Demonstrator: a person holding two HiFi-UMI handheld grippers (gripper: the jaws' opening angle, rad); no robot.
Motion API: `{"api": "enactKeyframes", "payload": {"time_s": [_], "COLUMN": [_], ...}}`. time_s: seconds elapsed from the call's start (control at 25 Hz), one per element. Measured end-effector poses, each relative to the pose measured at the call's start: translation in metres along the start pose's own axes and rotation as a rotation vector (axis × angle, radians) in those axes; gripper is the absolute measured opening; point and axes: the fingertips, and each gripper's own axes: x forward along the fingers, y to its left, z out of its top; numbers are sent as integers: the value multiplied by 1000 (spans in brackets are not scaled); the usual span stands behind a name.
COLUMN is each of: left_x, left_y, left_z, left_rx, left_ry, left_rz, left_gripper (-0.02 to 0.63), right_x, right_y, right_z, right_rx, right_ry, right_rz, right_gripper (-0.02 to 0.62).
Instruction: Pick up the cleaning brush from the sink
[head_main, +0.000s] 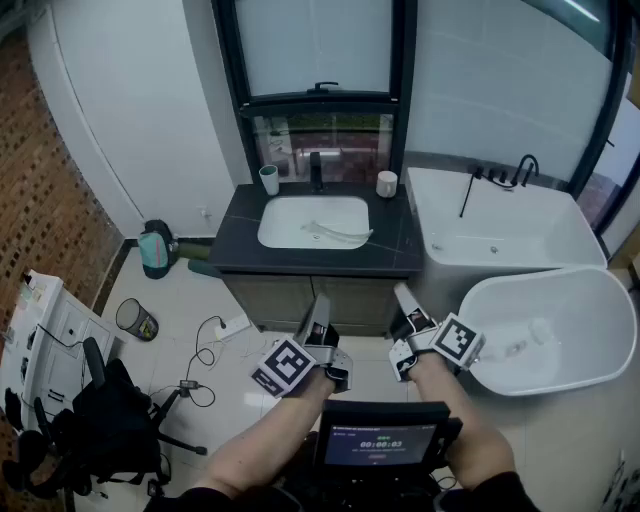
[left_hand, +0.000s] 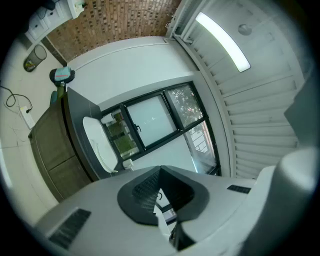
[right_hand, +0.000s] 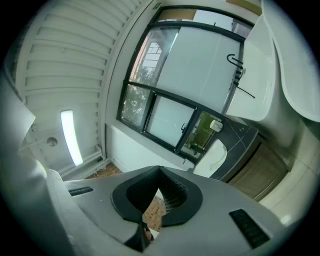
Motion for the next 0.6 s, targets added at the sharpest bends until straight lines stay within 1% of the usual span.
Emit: {"api": "enactKeyframes", "payload": {"time_s": [0.12, 0.24, 0.32, 0.44, 0.6], "left_x": [2, 9, 18, 40, 87], "left_y": [1, 2, 6, 24, 64], "left_z": [3, 7, 15, 41, 85], "left_rx": [3, -3, -10, 4, 22], "left_ry": [-3, -19, -39, -58, -63], "left_rz": [17, 25, 28, 31, 34], "left_gripper": [11, 11, 11, 11, 11], "right_x": [6, 22, 35, 74, 152], "right_y": [0, 2, -8, -22, -43], "right_z": [8, 12, 19, 23, 23], "right_rx": [-96, -102, -159, -210, -279], "right_ry": [63, 116, 154, 187, 230], "right_rz": [-45, -24, -55, -67, -65], "right_gripper": [9, 9, 9, 9, 9]}}
